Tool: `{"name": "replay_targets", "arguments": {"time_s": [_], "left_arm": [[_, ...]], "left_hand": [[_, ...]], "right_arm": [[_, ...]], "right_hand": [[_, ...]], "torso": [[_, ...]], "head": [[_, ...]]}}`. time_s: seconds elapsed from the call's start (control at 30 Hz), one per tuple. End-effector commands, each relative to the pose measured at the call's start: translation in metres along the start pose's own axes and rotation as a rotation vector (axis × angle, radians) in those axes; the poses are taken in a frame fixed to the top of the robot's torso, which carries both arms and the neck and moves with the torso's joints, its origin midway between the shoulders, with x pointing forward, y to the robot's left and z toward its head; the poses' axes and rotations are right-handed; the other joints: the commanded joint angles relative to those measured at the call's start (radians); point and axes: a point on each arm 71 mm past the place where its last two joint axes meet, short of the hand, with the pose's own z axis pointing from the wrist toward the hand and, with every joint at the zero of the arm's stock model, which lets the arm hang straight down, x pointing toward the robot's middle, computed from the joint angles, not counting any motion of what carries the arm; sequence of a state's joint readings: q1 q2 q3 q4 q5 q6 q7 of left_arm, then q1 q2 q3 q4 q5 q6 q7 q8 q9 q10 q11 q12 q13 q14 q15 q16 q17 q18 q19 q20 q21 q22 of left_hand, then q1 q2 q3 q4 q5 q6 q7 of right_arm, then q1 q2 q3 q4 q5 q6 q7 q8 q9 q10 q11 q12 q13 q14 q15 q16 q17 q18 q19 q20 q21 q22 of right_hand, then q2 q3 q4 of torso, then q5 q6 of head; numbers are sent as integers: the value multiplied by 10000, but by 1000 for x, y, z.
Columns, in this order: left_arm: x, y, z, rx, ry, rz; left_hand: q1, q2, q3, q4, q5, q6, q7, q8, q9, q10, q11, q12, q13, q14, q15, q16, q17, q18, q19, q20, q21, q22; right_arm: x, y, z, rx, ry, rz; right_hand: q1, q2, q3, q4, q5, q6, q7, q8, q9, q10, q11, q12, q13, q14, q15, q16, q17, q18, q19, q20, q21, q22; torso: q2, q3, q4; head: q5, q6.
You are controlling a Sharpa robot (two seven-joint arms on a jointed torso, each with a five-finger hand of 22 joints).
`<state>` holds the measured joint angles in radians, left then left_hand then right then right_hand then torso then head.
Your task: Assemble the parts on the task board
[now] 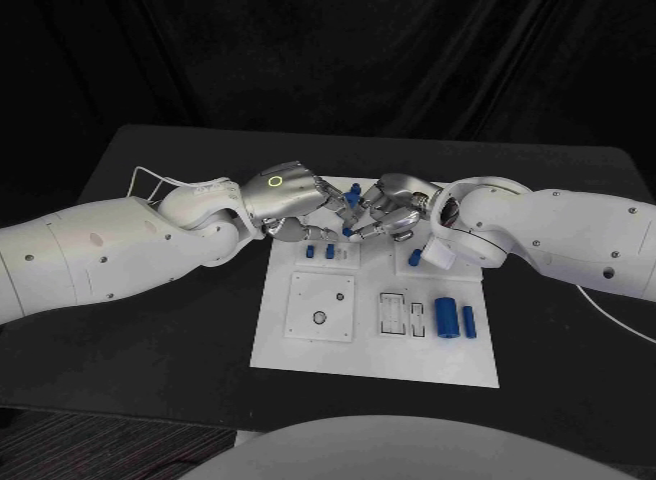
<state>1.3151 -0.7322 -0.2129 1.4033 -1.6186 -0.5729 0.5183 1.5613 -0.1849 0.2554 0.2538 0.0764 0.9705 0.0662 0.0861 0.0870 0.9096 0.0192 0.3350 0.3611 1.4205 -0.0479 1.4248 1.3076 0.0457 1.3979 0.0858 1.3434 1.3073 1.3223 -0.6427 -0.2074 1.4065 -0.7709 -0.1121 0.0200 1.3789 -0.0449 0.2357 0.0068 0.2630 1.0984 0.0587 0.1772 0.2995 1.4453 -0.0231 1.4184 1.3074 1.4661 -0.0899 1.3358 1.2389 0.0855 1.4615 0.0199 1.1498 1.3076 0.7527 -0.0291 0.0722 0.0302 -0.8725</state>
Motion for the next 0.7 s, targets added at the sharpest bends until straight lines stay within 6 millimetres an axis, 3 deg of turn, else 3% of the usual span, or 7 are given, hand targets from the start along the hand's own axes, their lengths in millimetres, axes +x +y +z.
{"name": "replay_targets", "arguments": {"time_s": [0.03, 0.23, 0.3, 0.33, 0.5, 0.7], "left_arm": [[2, -3, 1, 201, 129, -63], [3, -3, 2, 249, 150, 15], [4, -3, 2, 295, 254, 204], [5, -3, 2, 310, 297, 285], [6, -4, 4, 340, 380, 492], [7, -4, 5, 365, 290, 609]], "left_hand": [[-47, 34, -89, -17, -58, 97, -5, 50, 28, 144, -7, 47, 11, 4, 73, -21, 371, 90, 25, 60, -31, 1902], [16, 90, -255, -105, -70, 230, -14, 64, 91, 553, -36, 581, 365, 18, 56, 8, 399, 91, 30, 77, -39, 1905], [58, 197, -481, -236, -59, 323, -28, 52, 150, 322, -63, 1624, 1347, -22, 39, 2, 374, 100, -3, 93, -85, 1895], [64, 221, -515, -240, -58, 319, -26, 38, 159, 186, -61, 1790, 1534, -26, 43, 4, 373, 102, -6, 92, -91, 1893], [79, 274, -583, -236, -70, 353, -82, 39, 196, -99, -122, 2164, 1953, -89, 5, -46, 297, 117, -80, 138, -199, 1863], [129, 317, -561, -256, 17, 352, -66, 33, 206, -197, -106, 2255, 2067, -97, 3, -54, 281, 111, -58, 153, -173, 1872]], "right_arm": [[0, 0, 0, 57, 62, 31], [1, 1, 0, 53, 119, 33], [1, 1, 0, 55, 159, 33], [1, 1, 0, 54, 180, 34], [2, 1, 0, 55, 273, 35], [2, 1, 0, 49, 338, 36]], "right_hand": [[-52, 6, -1, 59, 40, 81, 12, 37, 235, -61, 44, -71, 66, 455, 70, -50, -28, -84, -20, 66, -41, 1613], [-49, 6, -2, 57, 41, 83, 11, 39, 238, -62, 43, -73, 63, 454, 69, -53, -31, -83, -21, 66, -44, 1612], [-41, 6, -5, 52, 44, 89, 8, 45, 245, -66, 41, -76, 57, 453, 68, -58, -37, -82, -24, 66, -51, 1610], [-41, 6, -5, 52, 44, 89, 8, 45, 245, -66, 41, -76, 57, 453, 68, -58, -37, -82, -24, 66, -51, 1610], [-41, 6, -5, 52, 44, 90, 8, 46, 245, -66, 41, -77, 56, 453, 68, -58, -38, -82, -24, 66, -51, 1610], [-33, 4, -13, 47, 44, 98, 5, 54, 256, -75, 38, -86, 42, 450, 66, -67, -48, -80, -26, 66, -59, 1608]], "torso": [[1, -1, 6], [-2, -3, 11], [-1, -3, 10], [-1, -4, 12], [-2, -6, 12], [-4, -6, 8]], "head": [[-10, -1], [-13, -1], [-14, -1], [-14, -1], [-3, -1], [2, -1]]}}
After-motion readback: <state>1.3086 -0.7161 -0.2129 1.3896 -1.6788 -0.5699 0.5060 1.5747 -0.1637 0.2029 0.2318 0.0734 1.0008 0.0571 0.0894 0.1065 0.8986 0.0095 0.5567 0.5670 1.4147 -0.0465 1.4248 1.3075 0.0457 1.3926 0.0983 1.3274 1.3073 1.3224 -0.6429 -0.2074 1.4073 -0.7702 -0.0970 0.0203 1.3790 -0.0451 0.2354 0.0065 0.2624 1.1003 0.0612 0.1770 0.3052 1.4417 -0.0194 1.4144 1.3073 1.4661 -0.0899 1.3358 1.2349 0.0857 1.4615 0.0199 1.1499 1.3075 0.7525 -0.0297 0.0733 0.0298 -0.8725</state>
